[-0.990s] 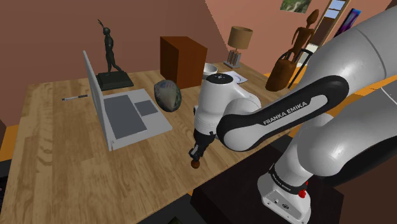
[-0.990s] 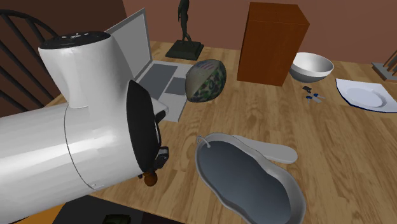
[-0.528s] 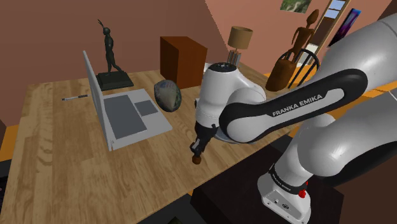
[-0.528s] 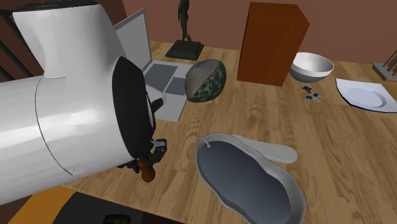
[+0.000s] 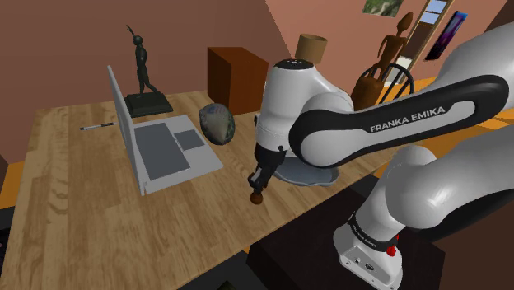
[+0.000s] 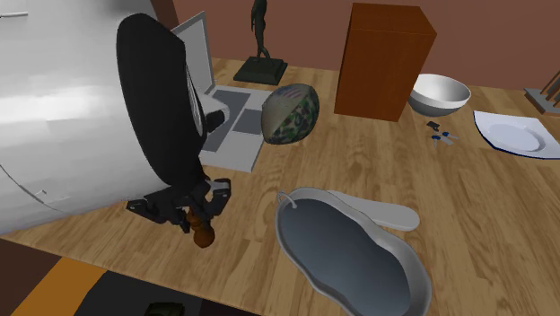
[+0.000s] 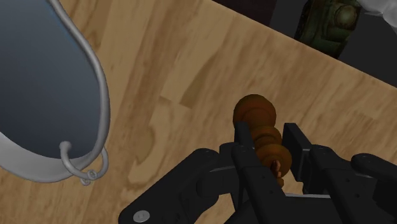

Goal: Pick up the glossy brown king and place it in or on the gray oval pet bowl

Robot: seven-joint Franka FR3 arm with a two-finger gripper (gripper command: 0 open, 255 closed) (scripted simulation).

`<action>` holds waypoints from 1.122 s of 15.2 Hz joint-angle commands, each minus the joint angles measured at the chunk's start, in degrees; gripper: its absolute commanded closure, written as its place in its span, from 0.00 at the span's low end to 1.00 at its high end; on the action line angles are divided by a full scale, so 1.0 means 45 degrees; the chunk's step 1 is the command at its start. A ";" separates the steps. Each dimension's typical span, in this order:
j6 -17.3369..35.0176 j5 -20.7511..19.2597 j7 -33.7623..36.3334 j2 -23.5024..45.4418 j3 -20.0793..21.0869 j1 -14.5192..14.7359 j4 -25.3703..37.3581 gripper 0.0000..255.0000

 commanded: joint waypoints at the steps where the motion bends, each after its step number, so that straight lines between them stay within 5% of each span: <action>1: -0.0432 -0.0050 -0.0015 -0.0233 -0.0115 0.0005 0.0192 1.00; 17: -0.3611 -0.0538 0.0010 -0.1427 -0.0899 -0.0069 0.2186 1.00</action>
